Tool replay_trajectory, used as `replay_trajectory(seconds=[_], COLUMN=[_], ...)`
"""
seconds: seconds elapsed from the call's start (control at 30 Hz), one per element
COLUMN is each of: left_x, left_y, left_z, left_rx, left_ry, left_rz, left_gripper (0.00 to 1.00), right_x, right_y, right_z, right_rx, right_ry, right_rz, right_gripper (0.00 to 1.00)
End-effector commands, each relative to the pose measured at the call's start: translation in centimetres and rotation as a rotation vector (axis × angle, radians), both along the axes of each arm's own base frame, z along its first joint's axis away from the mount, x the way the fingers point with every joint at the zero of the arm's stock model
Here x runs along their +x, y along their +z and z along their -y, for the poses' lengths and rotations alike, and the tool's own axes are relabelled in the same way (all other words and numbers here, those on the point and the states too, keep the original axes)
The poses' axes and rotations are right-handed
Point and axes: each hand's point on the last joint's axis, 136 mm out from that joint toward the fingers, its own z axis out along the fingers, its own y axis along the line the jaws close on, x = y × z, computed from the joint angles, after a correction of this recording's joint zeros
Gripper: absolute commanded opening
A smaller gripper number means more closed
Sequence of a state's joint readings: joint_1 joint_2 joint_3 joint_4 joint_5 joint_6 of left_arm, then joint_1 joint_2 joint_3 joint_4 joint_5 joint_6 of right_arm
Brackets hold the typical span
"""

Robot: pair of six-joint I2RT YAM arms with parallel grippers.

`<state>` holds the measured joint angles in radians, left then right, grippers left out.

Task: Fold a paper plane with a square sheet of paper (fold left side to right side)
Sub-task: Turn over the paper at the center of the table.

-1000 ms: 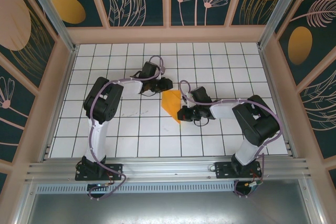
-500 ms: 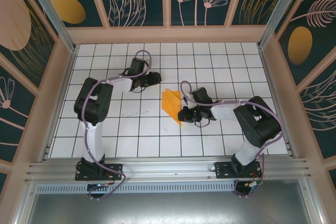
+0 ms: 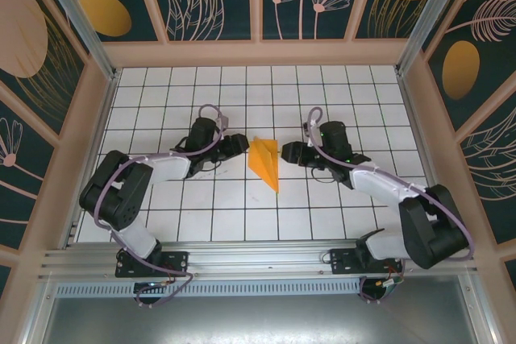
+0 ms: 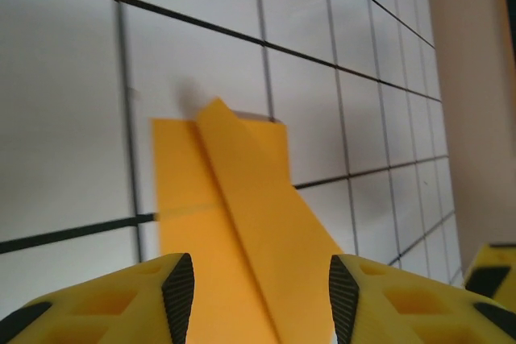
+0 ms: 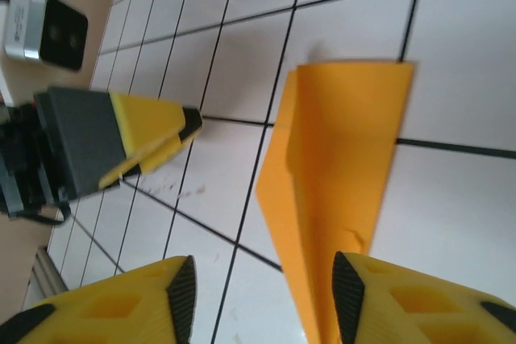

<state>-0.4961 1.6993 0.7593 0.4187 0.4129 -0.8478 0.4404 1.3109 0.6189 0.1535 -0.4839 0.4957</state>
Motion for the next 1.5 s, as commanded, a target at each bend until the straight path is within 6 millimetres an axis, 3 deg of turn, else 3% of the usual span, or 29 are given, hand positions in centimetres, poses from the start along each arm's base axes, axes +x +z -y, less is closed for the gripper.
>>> replay_trajectory(seconds=[0.0,0.2,0.33,0.57,0.9,1.13,1.27,1.47], left_x=[0.4,0.5,0.5,0.8,0.8,0.9,0.9,0.7], left_y=[-0.3,-2.9,-3.8,-3.7,-4.0,-3.3,-2.7,-1.7], left_z=[1.9,3.3,4.1,4.7,4.6,3.8,3.3,3.0], left_rx=[-0.058,-0.028,-0.019,-0.015,0.0,0.026,0.034,0.023], left_ry=[-0.012,-0.035,-0.047,-0.054,-0.044,-0.015,0.009,0.02], left_rz=[-0.015,-0.085,-0.108,-0.106,-0.112,-0.092,-0.077,-0.059], left_gripper=[0.51,0.45,0.44,0.44,0.44,0.44,0.45,0.51], right_x=[0.1,-0.1,-0.4,-1.0,1.4,2.8,3.1,3.2], right_y=[0.9,1.0,1.0,-1.0,-3.3,-5.5,-6.6,-6.0], right_z=[1.4,3.2,3.4,0.1,-4.8,-5.7,-5.8,-5.1], right_rx=[-0.003,-0.027,-0.008,0.023,0.002,-0.065,-0.094,-0.034], right_ry=[-0.043,-0.098,-0.089,0.083,0.172,0.162,0.163,0.156], right_rz=[0.067,0.073,0.07,-0.004,-0.017,-0.039,-0.056,-0.057], right_gripper=[0.56,0.59,0.61,0.56,0.55,0.51,0.41,0.1])
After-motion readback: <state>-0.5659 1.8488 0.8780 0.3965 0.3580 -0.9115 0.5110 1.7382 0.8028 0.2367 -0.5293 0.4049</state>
